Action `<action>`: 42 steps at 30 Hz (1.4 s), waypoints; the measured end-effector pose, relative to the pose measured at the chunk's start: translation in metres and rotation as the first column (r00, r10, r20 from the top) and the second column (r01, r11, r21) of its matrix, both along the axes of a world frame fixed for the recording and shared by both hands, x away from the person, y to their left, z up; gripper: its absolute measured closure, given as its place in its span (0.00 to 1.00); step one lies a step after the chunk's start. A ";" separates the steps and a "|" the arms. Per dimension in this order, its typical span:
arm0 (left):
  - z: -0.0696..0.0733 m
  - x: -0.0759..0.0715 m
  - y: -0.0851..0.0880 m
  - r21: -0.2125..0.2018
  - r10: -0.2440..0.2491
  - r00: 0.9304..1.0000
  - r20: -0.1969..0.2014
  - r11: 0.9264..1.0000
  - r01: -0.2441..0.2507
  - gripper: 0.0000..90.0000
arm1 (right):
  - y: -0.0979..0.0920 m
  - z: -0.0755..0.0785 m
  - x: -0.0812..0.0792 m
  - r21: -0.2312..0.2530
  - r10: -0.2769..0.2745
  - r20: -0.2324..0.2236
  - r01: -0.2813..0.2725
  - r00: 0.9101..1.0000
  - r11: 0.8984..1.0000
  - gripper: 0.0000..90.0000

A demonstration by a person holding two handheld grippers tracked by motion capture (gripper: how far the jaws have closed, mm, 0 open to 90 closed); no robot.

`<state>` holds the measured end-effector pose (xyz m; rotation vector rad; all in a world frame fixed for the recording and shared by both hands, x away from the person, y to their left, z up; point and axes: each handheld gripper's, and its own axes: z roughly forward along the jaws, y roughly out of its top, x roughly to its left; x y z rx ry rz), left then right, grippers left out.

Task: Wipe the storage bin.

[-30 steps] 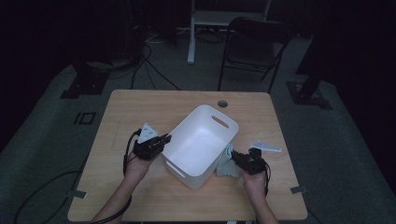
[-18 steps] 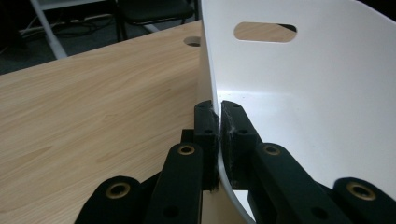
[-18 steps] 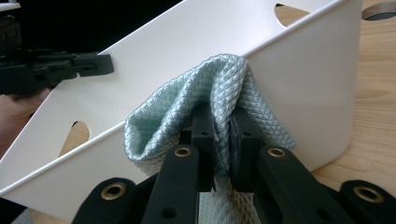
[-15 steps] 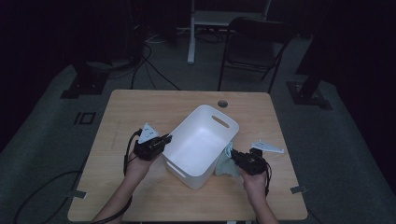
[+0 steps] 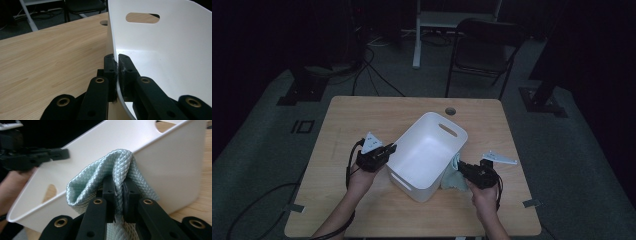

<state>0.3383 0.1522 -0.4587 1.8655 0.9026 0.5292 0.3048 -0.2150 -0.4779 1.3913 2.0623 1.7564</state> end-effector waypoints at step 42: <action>-0.001 0.000 -0.006 0.008 0.034 0.999 0.002 0.999 -0.034 0.96 | 0.011 -0.005 -0.012 -0.016 0.043 0.009 -0.043 0.999 0.999 0.92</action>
